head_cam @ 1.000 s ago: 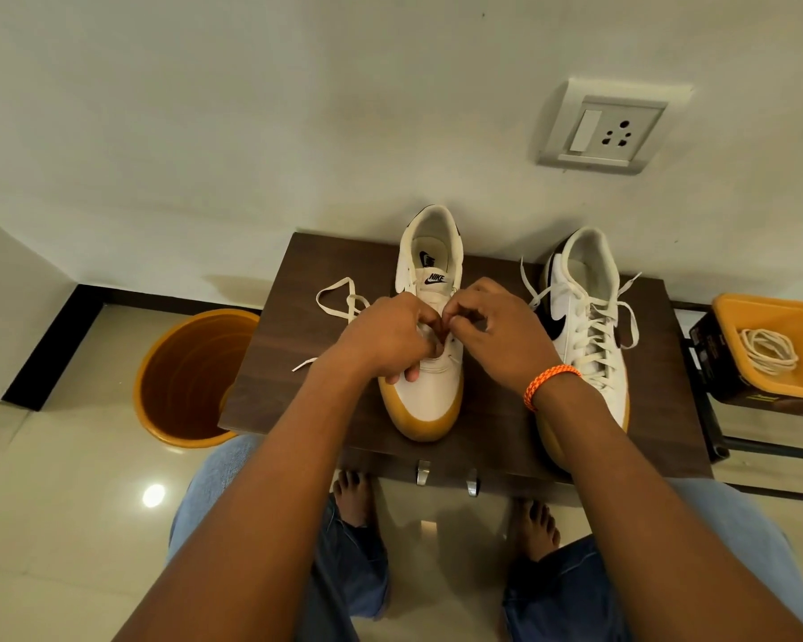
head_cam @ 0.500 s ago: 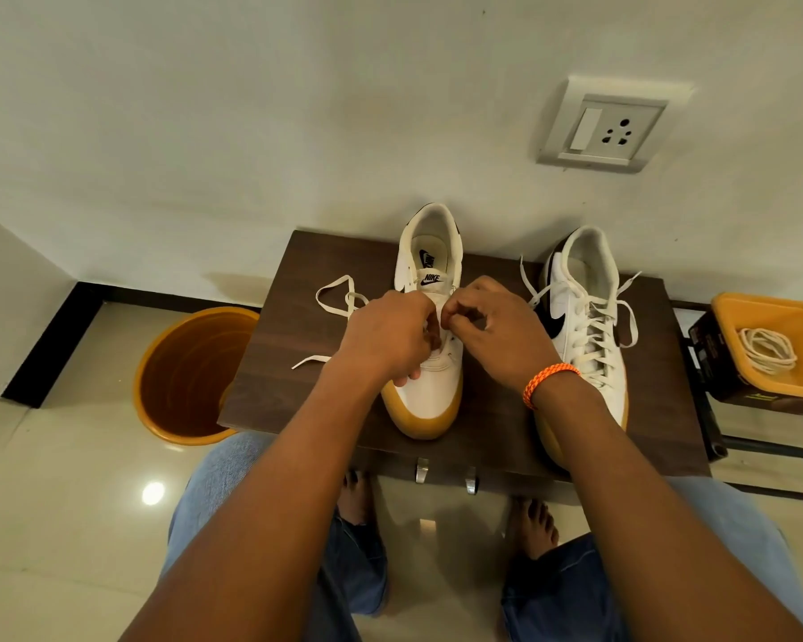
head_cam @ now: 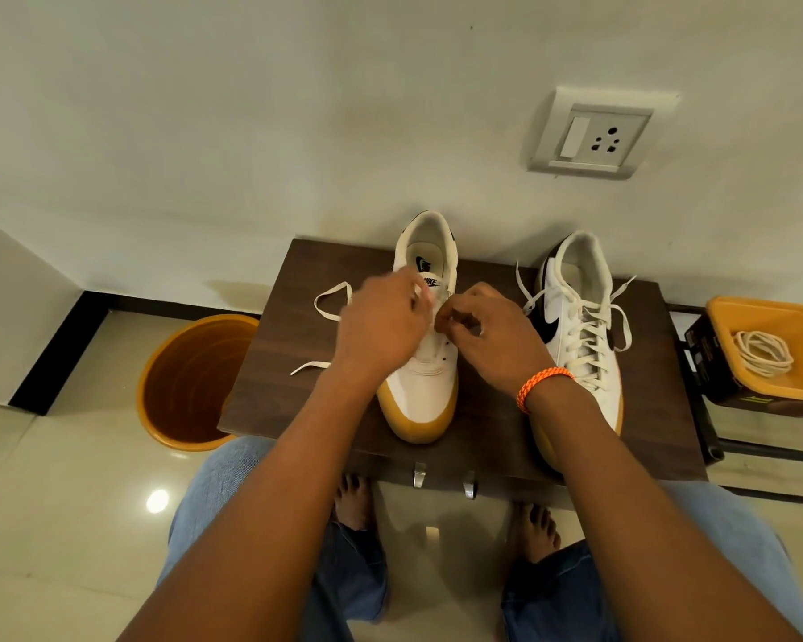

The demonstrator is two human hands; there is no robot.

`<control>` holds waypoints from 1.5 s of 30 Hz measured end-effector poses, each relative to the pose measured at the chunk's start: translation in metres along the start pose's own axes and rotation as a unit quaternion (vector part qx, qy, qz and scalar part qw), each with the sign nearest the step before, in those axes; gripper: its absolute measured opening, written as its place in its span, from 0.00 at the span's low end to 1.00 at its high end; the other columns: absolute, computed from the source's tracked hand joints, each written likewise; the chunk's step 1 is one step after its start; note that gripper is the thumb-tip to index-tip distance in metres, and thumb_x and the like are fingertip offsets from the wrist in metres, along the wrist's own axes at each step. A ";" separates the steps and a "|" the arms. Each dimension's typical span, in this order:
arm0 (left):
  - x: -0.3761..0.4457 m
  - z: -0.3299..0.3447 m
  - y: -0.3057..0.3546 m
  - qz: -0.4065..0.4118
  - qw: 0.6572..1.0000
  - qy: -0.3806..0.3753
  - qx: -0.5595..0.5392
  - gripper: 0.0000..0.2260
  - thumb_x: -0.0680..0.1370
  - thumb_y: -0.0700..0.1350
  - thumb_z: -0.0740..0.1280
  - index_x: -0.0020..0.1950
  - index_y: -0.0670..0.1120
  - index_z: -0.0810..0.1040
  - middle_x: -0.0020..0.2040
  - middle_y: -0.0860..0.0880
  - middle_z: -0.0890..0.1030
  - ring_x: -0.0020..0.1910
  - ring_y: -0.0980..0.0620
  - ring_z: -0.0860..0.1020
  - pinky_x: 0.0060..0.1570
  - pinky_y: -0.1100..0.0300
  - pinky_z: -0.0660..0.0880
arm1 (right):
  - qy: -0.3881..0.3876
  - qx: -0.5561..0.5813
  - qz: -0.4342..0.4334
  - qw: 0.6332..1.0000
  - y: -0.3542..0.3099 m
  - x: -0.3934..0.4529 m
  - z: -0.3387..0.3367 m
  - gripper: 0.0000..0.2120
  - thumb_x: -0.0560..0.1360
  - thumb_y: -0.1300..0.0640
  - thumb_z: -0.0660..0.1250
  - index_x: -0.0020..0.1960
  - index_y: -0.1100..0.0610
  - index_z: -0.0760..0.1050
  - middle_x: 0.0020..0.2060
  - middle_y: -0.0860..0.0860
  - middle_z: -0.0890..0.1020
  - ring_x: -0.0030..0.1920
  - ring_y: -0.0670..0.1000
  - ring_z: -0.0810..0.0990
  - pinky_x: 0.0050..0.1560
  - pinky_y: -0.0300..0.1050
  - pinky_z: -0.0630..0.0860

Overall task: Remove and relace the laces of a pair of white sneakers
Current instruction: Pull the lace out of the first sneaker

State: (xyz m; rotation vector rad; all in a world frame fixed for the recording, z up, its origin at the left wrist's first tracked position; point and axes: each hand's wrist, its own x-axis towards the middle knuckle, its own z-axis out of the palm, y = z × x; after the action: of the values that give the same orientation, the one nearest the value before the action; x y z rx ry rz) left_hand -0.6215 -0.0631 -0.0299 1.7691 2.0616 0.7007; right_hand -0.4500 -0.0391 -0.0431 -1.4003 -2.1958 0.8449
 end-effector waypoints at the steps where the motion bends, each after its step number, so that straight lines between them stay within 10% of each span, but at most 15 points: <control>1: 0.000 -0.009 -0.001 -0.002 0.999 0.035 -0.036 0.04 0.83 0.50 0.65 0.53 0.53 0.79 0.43 0.52 0.84 0.43 0.50 0.82 0.47 0.46 0.81 | -0.003 -0.005 0.001 1.000 -0.001 0.000 0.000 0.07 0.82 0.52 0.66 0.51 0.44 0.82 0.50 0.46 0.75 0.49 0.47 0.78 0.52 0.54 0.81; 6: -0.017 -0.058 -0.005 0.039 0.917 0.261 -0.298 0.06 0.85 0.43 0.65 0.53 0.41 0.77 0.35 0.47 0.79 0.31 0.48 0.78 0.35 0.52 0.75 | -0.006 -0.017 0.013 1.000 -0.004 0.000 0.001 0.08 0.83 0.53 0.66 0.54 0.45 0.84 0.52 0.47 0.75 0.51 0.48 0.77 0.54 0.46 0.80; 13: -0.016 -0.074 -0.027 -0.090 0.825 0.513 -0.219 0.10 0.84 0.44 0.65 0.56 0.36 0.78 0.44 0.53 0.78 0.40 0.63 0.78 0.42 0.72 0.70 | 0.006 -0.027 0.013 1.000 -0.005 0.000 0.003 0.08 0.83 0.54 0.66 0.53 0.45 0.84 0.51 0.47 0.74 0.48 0.46 0.76 0.47 0.37 0.72; 16: -0.012 -0.066 -0.048 -0.229 0.875 0.396 -0.158 0.08 0.84 0.46 0.64 0.56 0.45 0.80 0.46 0.53 0.84 0.46 0.60 0.82 0.42 0.68 0.72 | 0.029 -0.029 0.011 0.999 -0.006 0.000 0.010 0.09 0.82 0.55 0.66 0.52 0.45 0.84 0.48 0.45 0.71 0.44 0.44 0.74 0.43 0.35 0.69; 21: -0.007 -0.054 -0.059 -0.362 0.893 0.078 -0.255 0.06 0.84 0.42 0.64 0.56 0.44 0.81 0.35 0.47 0.85 0.28 0.49 0.80 0.36 0.54 0.79 | 0.055 -0.050 0.012 0.997 -0.015 0.001 0.018 0.08 0.82 0.55 0.66 0.54 0.47 0.83 0.47 0.45 0.72 0.43 0.46 0.75 0.42 0.37 0.71; 26: -0.010 -0.048 -0.055 -0.309 0.936 -0.009 -0.167 0.25 0.82 0.54 0.71 0.78 0.52 0.72 0.40 0.47 0.82 0.30 0.53 0.77 0.30 0.58 0.76 | 0.025 -0.095 0.040 0.994 -0.022 -0.001 0.032 0.10 0.82 0.47 0.64 0.60 0.44 0.80 0.46 0.48 0.83 0.45 0.50 0.79 0.46 0.48 0.80; 33: 0.005 -0.030 -0.045 -0.090 0.979 -0.172 -0.066 0.04 0.79 0.51 0.76 0.45 0.53 0.85 0.42 0.54 0.85 0.42 0.55 0.84 0.53 0.46 0.84 | 0.048 -0.056 0.089 0.993 -0.025 -0.001 0.043 0.05 0.79 0.47 0.72 0.51 0.47 0.84 0.50 0.51 0.85 0.49 0.51 0.81 0.47 0.47 0.81; 45: 0.013 -0.023 -0.042 -0.089 0.967 -0.233 -0.059 0.16 0.75 0.59 0.77 0.50 0.47 0.81 0.44 0.48 0.85 0.44 0.48 0.84 0.54 0.45 0.84 | 0.053 0.002 0.091 0.994 -0.022 -0.003 0.048 0.08 0.79 0.49 0.71 0.50 0.51 0.86 0.44 0.50 0.86 0.45 0.49 0.82 0.46 0.47 0.81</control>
State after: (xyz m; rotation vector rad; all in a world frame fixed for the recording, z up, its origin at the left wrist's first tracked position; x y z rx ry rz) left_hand -0.6708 -0.0582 -0.0344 1.4853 1.7843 0.3079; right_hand -0.4932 -0.0616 -0.0632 -1.6240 -2.0090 0.8166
